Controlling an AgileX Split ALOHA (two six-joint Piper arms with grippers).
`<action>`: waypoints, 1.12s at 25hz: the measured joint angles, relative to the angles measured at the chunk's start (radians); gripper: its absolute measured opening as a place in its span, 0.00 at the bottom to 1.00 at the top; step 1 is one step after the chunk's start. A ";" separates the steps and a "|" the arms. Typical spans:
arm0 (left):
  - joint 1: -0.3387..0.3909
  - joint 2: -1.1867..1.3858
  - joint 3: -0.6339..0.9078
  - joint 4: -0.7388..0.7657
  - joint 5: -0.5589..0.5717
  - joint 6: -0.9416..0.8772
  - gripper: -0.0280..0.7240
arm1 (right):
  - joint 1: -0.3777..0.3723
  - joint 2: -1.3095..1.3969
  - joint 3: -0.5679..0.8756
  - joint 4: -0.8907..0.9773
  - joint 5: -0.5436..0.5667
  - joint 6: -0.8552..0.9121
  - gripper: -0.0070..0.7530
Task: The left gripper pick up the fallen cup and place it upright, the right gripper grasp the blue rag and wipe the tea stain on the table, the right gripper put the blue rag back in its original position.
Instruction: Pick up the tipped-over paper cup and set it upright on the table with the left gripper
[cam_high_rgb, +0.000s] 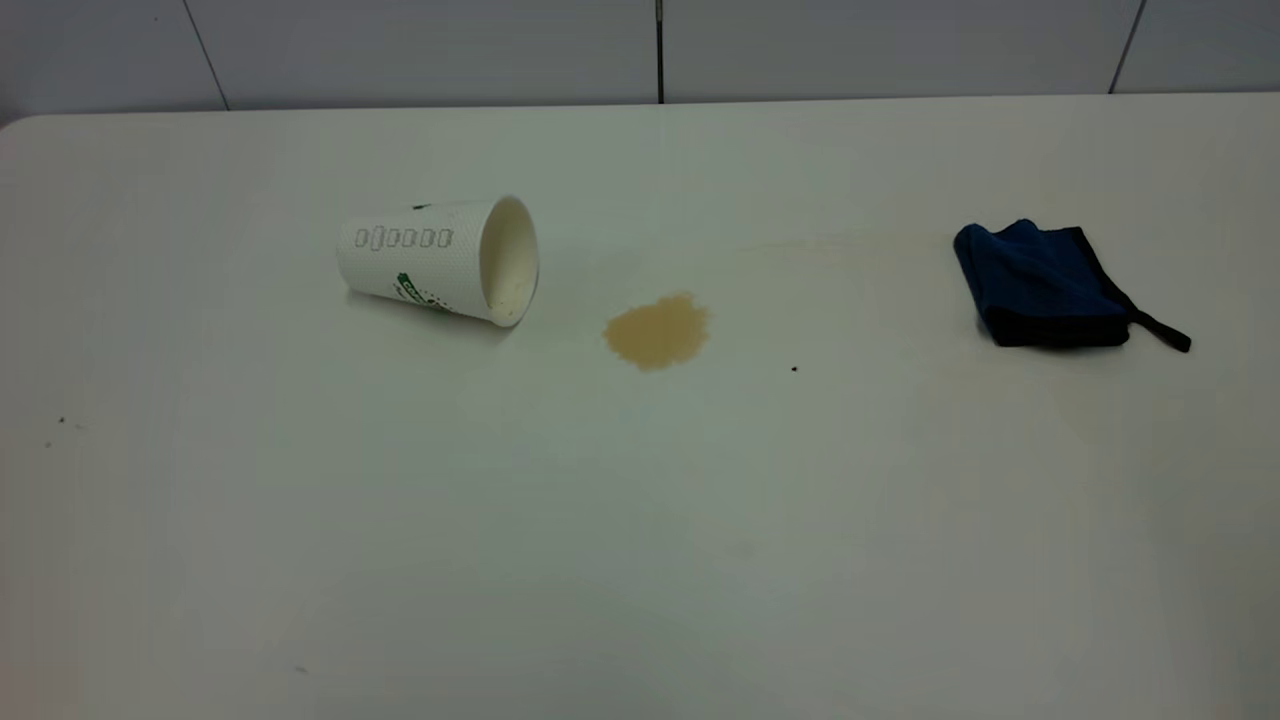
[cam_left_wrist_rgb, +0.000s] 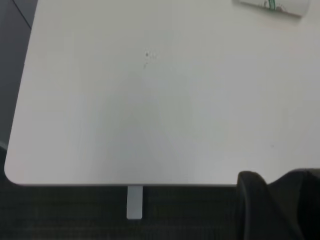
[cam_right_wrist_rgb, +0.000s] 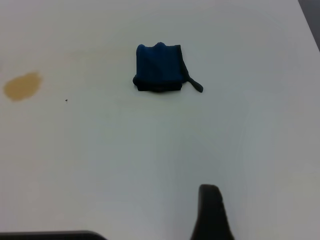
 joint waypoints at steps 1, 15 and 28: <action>0.000 0.048 -0.014 0.010 -0.015 0.000 0.36 | 0.000 0.000 0.000 0.000 0.000 0.000 0.78; 0.000 0.856 -0.379 0.080 -0.203 0.014 0.36 | 0.000 0.000 0.000 0.000 0.000 0.000 0.78; -0.215 1.333 -0.623 0.156 -0.270 -0.044 0.99 | 0.000 0.000 0.000 0.000 0.000 0.000 0.78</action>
